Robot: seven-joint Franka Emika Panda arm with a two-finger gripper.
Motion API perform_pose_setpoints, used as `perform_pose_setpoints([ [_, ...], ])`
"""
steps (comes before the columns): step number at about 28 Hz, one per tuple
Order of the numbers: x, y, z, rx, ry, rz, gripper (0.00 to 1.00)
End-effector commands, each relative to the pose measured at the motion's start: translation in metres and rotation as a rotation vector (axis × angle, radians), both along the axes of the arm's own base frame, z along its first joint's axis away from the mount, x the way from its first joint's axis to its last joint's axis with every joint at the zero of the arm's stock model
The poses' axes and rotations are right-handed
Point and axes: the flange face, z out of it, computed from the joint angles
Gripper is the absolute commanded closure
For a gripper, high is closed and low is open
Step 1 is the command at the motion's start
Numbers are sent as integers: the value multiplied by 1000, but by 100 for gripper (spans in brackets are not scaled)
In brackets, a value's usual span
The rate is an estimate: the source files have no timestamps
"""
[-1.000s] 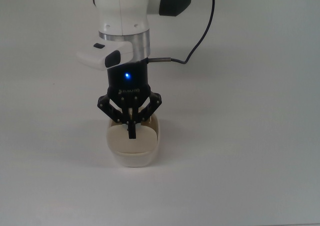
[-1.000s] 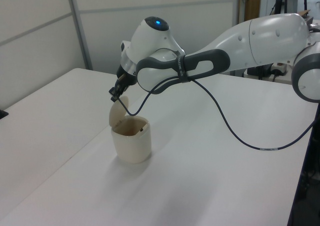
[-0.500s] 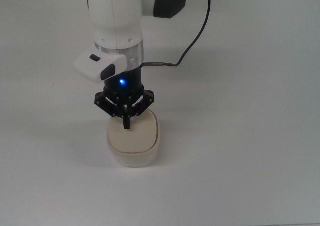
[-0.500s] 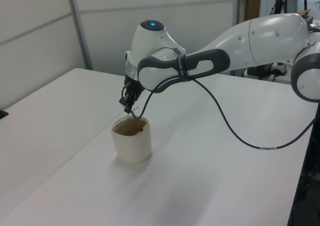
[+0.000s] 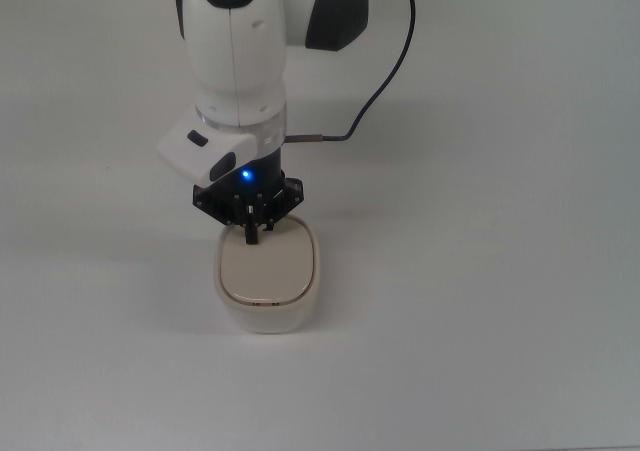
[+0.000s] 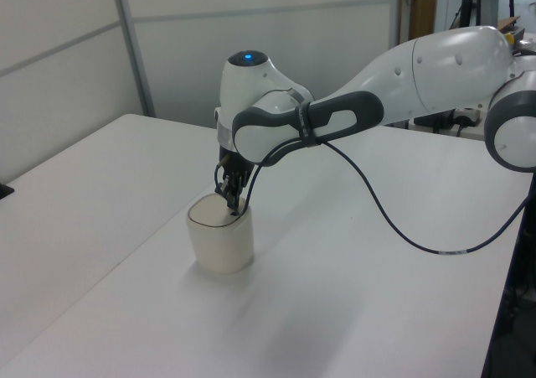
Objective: Close the trash can
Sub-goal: 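Push the raised lid down onto the can rim with the gripper, then lift the gripper up and away from the closed can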
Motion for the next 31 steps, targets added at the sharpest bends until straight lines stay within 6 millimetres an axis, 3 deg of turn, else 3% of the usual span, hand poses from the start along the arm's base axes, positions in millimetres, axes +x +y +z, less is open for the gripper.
perform_pose_setpoints([
  [1, -1, 3, -25, -31, 50, 4, 100],
  [6, 0, 0, -27, -36, 55, 4, 100],
  [12, -9, -7, 20, -28, 62, -11, 100],
  [14, -20, -8, 48, -25, 68, -16, 100],
  [18, -42, -6, 78, -24, 120, -33, 100],
  [31, -117, -14, 147, -30, 263, -45, 100],
])
